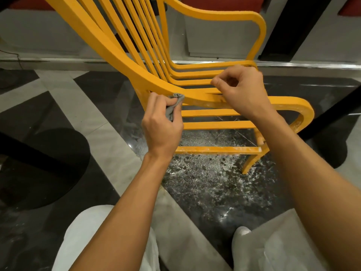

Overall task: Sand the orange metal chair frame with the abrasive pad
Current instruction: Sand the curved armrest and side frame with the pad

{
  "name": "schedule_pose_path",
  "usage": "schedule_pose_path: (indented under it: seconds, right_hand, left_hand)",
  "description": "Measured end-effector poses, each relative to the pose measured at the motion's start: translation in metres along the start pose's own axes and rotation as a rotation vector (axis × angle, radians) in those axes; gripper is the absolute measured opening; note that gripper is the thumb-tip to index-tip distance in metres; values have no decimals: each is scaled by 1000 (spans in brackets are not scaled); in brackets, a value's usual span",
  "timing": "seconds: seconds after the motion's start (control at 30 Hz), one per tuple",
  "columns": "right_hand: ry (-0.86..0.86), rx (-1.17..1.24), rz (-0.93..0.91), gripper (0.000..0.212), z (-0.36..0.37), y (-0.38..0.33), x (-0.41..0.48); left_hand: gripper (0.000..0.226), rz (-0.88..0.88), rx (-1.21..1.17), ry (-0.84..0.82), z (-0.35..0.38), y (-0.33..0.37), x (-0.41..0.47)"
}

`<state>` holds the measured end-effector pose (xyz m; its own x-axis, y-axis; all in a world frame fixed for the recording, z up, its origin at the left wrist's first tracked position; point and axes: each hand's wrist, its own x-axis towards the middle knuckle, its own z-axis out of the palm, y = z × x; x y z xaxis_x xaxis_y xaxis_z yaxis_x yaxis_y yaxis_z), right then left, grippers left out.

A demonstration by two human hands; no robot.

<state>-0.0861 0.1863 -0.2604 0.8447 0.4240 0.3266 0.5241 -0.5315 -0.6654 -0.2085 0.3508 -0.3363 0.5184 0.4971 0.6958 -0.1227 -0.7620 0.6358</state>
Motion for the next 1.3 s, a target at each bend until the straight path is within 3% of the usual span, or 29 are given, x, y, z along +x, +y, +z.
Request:
schedule_pose_path:
  seconds: [0.27,0.63,0.9,1.3]
  right_hand:
    - [-114,-180,30,18,-11,6,-7]
    - [-42,-98,15,16,-13,34,-9]
    - [-21,-59,-1,16,-10,38,-7]
    - [3,-63,27,14,-6,37,-9]
  left_hand:
    - [15,58,-3,-97,19,13,-3]
    - [14,127,82,-175,21,16,-1]
    - [18,60,54,-81,21,11,-4]
    - [15,55,41,-89,19,10,-8]
